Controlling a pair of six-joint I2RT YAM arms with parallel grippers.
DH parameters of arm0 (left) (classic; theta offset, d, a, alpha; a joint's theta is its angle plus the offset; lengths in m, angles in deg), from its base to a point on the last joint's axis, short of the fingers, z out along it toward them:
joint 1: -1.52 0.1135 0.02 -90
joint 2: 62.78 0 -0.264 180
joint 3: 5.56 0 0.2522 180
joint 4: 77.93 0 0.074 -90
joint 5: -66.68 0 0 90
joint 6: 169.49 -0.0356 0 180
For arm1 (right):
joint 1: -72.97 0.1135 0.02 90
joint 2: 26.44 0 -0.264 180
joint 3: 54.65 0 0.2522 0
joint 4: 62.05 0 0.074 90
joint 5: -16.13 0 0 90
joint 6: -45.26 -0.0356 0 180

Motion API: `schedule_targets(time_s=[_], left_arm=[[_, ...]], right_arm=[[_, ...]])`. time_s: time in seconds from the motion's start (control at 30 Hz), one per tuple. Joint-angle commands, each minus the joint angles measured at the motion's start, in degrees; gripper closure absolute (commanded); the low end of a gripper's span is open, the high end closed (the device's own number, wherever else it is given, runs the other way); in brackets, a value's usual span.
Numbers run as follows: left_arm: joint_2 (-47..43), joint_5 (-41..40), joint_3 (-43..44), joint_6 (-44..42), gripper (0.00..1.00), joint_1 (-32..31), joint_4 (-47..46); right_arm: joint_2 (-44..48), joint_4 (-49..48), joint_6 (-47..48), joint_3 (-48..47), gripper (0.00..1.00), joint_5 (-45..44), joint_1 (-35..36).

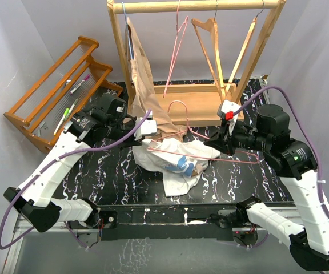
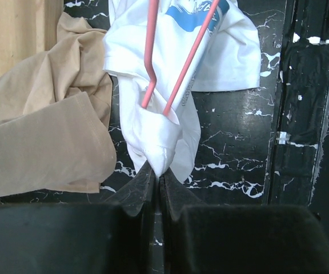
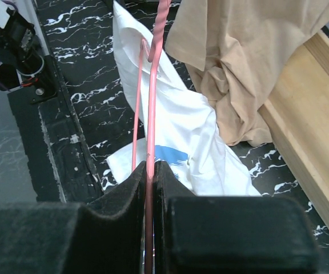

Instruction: Place the t-shirt on the hanger

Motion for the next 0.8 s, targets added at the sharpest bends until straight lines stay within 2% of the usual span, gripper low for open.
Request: schedule_targets(time_s=[0.0,0.2,0.77], left_arm=[[-2.17,2.08,-0.52,-0.97,1.00,0.31,2.63],[-0.90,2.07,0.30,-1.24,1.00,0.31,1.88],[7.65,2.33,12.22,4.00,1.00,0.31,-0.71]], right_arm=[[1.54,-5.30,0.40,-1.14,0.92,-2.99,0.09],[1.18,-7.42,0.00,-0.62,0.92,-1.87,0.08],[0.04,-14.97,-1.72,3.09,0.92,3.20,0.04]])
